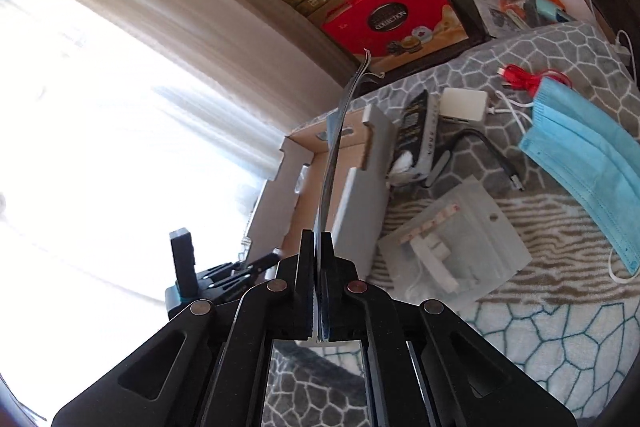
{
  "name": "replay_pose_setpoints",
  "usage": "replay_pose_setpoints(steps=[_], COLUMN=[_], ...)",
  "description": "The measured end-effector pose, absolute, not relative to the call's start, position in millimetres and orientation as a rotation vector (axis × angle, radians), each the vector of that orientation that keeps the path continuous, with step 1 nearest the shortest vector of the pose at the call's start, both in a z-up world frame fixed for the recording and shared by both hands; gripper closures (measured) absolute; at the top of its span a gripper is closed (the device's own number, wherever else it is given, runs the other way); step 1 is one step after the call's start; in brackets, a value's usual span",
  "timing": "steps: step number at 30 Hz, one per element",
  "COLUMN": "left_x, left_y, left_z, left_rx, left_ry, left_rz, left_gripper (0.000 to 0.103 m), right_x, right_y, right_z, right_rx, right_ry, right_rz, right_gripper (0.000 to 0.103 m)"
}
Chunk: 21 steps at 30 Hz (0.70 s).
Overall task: Organize objects
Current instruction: 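Carry the black booklet into the box with the right gripper and release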
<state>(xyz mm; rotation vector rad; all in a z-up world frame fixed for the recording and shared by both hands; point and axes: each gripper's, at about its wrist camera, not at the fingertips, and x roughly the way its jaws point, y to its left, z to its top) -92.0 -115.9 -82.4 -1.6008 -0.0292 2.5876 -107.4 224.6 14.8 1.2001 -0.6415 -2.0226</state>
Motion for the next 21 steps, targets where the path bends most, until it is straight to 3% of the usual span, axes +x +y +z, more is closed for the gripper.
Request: replay_pose_setpoints(steps=[12, 21], left_x=[-91.3, -90.5], left_y=[-115.3, -115.0], left_z=[-82.2, -83.0], left_rx=[-1.605, -1.607], left_ry=[-0.039, -0.045], left_rz=[2.593, 2.595], left_gripper=[0.093, 0.093], right_x=[-117.2, -100.4], right_y=[120.9, 63.4], right_z=[-27.7, -50.3], right_rx=[1.348, 1.439], right_ry=[-0.533, -0.187], right_rz=[-1.937, -1.974], right_gripper=[0.101, 0.092])
